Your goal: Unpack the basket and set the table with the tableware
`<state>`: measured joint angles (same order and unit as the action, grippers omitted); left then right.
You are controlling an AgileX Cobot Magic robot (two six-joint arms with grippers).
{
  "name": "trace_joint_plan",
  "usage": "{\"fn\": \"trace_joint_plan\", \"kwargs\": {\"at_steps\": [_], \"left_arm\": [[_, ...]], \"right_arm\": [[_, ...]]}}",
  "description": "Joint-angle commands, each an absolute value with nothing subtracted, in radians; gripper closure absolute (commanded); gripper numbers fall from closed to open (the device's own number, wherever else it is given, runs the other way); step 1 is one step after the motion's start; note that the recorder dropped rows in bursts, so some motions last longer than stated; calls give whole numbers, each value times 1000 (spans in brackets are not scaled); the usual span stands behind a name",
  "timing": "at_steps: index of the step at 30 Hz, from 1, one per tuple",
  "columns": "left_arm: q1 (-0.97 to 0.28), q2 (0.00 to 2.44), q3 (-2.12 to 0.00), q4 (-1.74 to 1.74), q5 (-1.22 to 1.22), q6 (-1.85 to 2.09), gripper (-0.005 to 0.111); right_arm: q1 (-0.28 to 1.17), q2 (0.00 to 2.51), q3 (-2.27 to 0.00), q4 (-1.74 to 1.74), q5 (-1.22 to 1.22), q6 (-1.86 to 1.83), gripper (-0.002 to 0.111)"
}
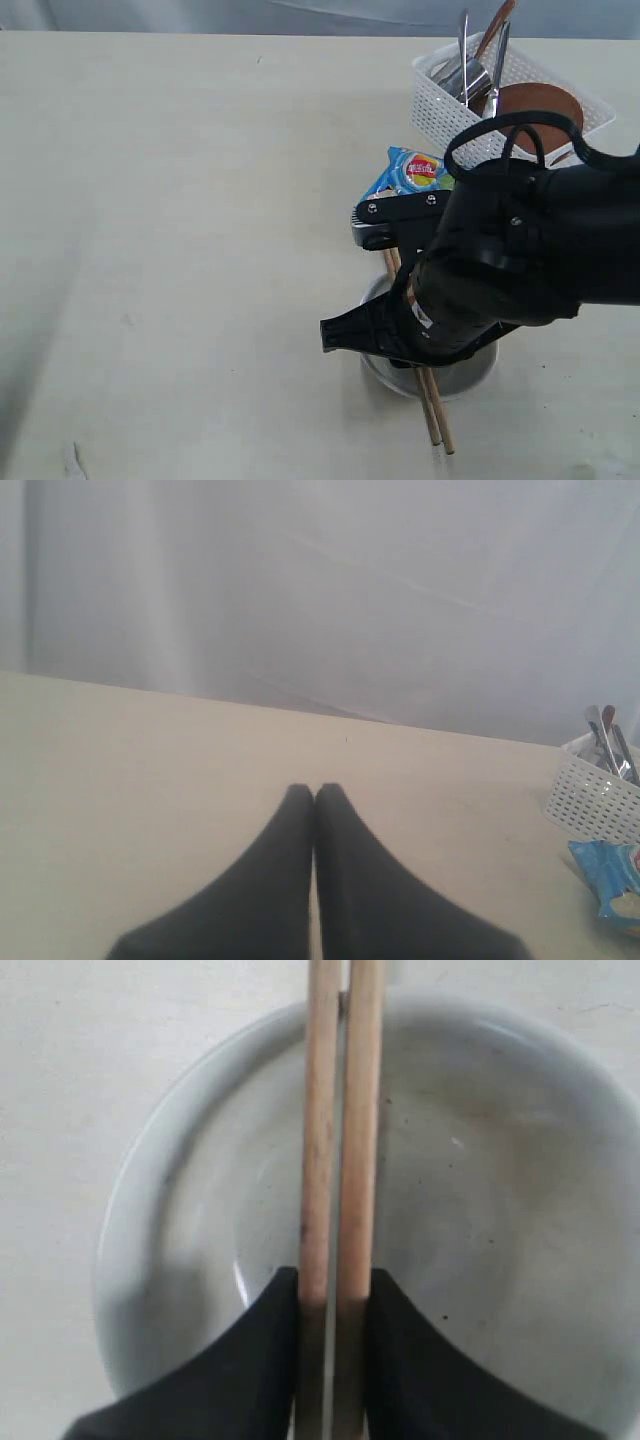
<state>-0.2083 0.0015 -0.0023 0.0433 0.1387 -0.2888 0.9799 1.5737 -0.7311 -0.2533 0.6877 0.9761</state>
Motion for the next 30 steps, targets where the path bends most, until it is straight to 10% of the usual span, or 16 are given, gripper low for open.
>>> {"fn": "trace_joint_plan", "kwargs": {"at_steps": [1,30], "left_arm": [[-211,0,0,53,140,-283,107],[-211,0,0,53,138,-283,107]], "right_arm": [[978,1574,-731,-256,690,979,88],[978,1574,-731,-253,695,1054,109]]}}
